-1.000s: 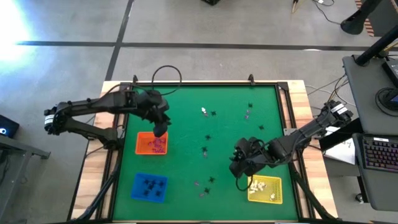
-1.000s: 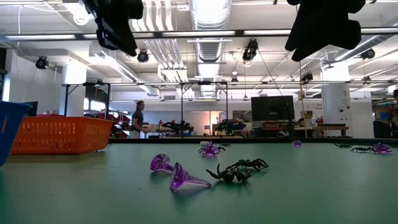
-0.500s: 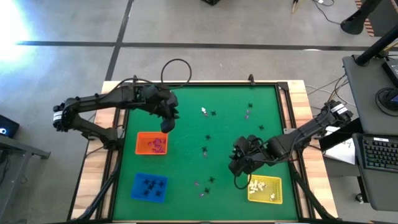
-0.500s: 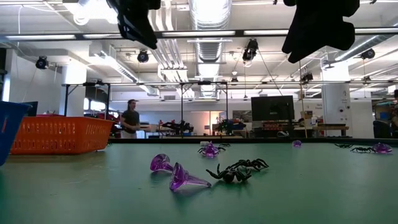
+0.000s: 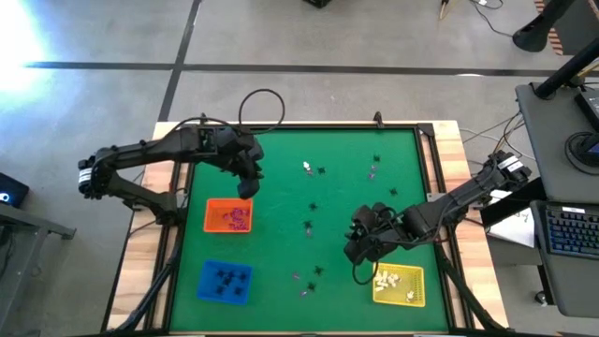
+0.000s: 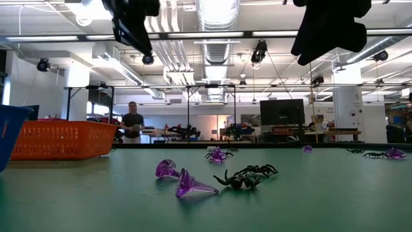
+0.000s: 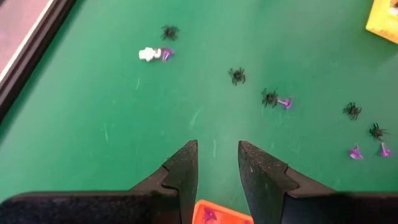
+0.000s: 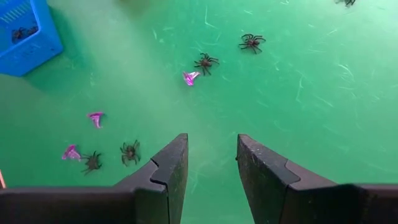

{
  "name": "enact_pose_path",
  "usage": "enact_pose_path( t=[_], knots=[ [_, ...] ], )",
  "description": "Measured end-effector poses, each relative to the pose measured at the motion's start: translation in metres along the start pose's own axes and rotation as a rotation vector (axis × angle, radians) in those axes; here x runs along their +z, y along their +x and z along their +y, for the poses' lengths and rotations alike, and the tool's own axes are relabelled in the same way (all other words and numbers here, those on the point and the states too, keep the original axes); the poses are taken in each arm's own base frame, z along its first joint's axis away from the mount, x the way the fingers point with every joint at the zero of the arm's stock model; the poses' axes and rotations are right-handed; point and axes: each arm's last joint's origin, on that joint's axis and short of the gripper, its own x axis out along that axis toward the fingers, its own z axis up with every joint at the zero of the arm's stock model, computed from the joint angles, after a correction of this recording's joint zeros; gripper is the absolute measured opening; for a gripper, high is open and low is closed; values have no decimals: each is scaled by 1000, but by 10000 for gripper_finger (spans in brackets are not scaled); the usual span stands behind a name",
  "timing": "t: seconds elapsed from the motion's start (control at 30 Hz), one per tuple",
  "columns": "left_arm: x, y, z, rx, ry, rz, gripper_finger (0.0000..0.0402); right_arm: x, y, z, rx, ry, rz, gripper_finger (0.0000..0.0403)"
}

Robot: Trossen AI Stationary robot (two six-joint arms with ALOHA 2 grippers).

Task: Sort Halloween decoration
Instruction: Put the violet witch hat toy into the orange bin

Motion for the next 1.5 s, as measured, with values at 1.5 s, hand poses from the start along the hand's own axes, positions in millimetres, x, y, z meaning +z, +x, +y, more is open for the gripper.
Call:
enact_pose_path(
  t=[1.5],
  knots=[
    [-48,32,8,22,-62,25,148,31,14,-21,-113,57,-95,128]
  ],
)
